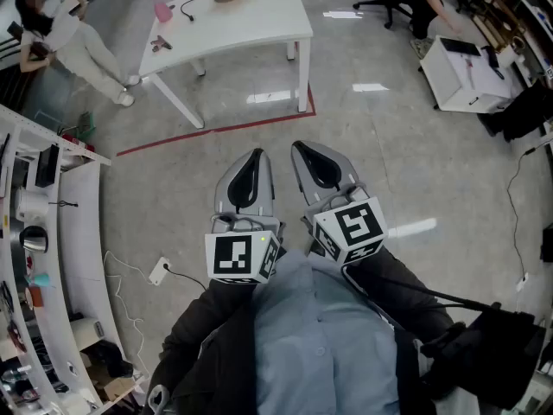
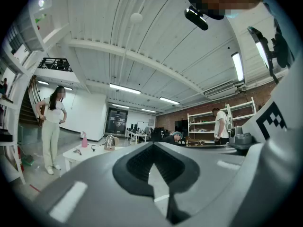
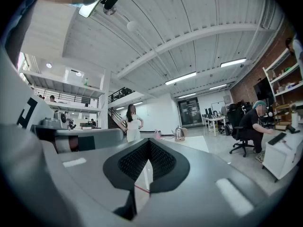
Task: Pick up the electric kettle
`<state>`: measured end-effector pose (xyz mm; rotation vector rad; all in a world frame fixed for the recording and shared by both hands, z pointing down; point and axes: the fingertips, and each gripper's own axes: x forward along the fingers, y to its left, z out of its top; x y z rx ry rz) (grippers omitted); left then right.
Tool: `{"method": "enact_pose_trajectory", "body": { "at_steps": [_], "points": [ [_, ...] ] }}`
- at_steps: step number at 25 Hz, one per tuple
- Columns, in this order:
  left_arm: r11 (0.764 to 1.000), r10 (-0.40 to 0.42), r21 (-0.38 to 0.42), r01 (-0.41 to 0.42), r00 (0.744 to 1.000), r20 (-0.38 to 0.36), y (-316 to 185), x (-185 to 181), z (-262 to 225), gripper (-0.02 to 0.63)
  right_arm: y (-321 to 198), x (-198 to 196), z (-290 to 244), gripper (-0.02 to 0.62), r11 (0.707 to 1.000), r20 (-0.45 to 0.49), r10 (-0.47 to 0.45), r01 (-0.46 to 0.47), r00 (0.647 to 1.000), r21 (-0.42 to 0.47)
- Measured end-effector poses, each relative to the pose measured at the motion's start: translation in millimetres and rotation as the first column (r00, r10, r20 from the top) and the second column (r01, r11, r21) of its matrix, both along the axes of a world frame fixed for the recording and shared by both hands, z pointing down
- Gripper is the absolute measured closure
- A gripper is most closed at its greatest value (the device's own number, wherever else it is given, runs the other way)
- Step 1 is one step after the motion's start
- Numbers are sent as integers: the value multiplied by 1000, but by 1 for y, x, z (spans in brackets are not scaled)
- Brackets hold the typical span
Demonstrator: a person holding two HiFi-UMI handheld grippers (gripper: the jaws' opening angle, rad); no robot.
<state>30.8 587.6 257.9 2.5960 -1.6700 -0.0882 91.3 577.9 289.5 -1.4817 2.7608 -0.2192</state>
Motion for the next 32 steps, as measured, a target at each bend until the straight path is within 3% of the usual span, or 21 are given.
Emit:
{"method": "enact_pose_trajectory", "body": {
  "at_steps": [12,16,25,32],
  "points": [
    [999,22,-24,-22,1000,4,2,8,14,604,5,5,5,571,1000,-4,11,-11,1000,0],
    [999,32,-44,-31,999,19,10,14,21,604,12,8,8,571,1000,46,-4,4,999,-14],
    [997,45,-66,-42,998,48,-11,69,48,604,-9,72,35,569,998,92,21,-16,996,-56],
    [995,23,-101,-17,998,57,-30,62,48,604,-28,67,41,569,996,90,6,2,996,-86]
  ]
}}
